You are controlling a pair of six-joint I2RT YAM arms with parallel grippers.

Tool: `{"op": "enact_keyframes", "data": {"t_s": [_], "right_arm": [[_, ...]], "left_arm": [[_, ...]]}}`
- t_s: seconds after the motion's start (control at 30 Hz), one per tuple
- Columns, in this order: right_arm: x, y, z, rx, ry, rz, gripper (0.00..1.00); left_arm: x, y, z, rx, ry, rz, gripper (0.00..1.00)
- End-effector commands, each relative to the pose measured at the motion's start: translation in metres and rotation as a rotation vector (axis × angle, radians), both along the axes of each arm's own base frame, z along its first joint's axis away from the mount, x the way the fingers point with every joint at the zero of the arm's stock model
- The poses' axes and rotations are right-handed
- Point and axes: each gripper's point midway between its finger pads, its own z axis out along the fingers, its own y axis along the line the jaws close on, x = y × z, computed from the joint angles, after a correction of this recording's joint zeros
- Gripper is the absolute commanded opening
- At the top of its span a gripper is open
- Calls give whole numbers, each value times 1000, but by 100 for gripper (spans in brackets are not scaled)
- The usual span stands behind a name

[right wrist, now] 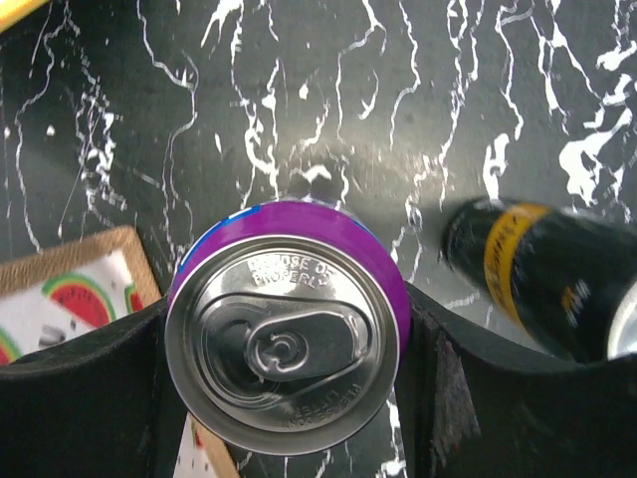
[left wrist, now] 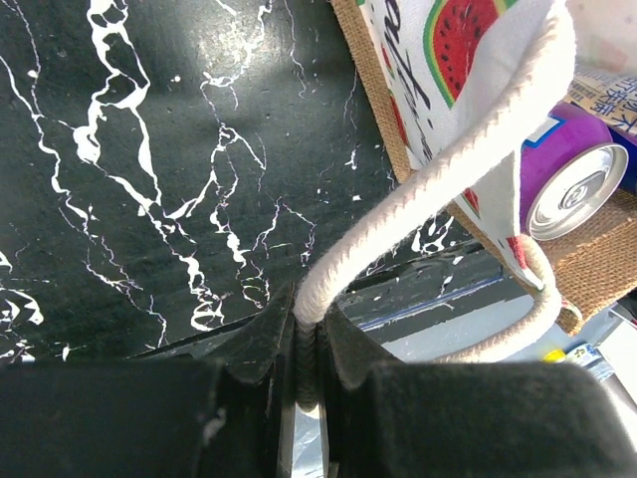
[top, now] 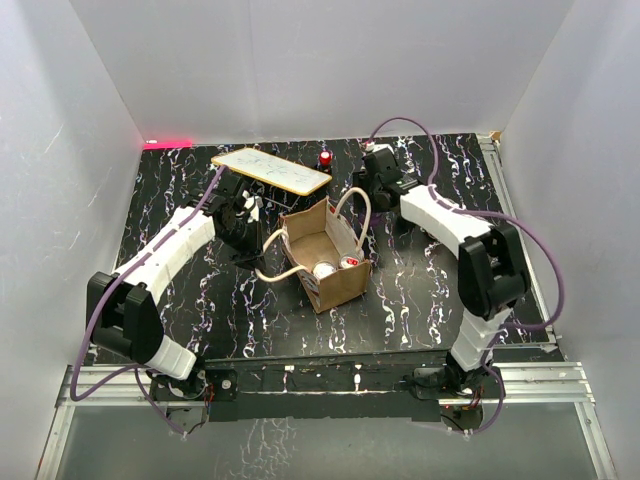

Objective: Take the beverage out of the canvas bag

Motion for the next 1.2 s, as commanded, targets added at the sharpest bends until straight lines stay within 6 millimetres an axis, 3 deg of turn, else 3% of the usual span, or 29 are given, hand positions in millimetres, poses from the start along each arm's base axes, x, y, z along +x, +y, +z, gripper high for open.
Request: {"op": "enact_keyframes", "data": {"t_s": [0.0,0.2,0.4,0.57,0.9,1.17], "right_arm": [[64,15,50,39,-249,-25,8],[85,6,34,-45,-259,-73,8],[87,6,16,-50,-232,-90,12],[84,7,-1,-55,-207,-76,22],[77,7,-4,-69,-186,-36,72],[66,3,29,-71,-175,-36,89]], "left_arm": [[-1,5,12,27,-31,-21,0],[-1,10,13,50,-40,-27,0],[2,11,13,63,-44,-35,0],[2,12,14,70,-46,-35,0],[0,8,13,46,-34,-33,0],[-3,0,12,-3,-17,-22,0]]}}
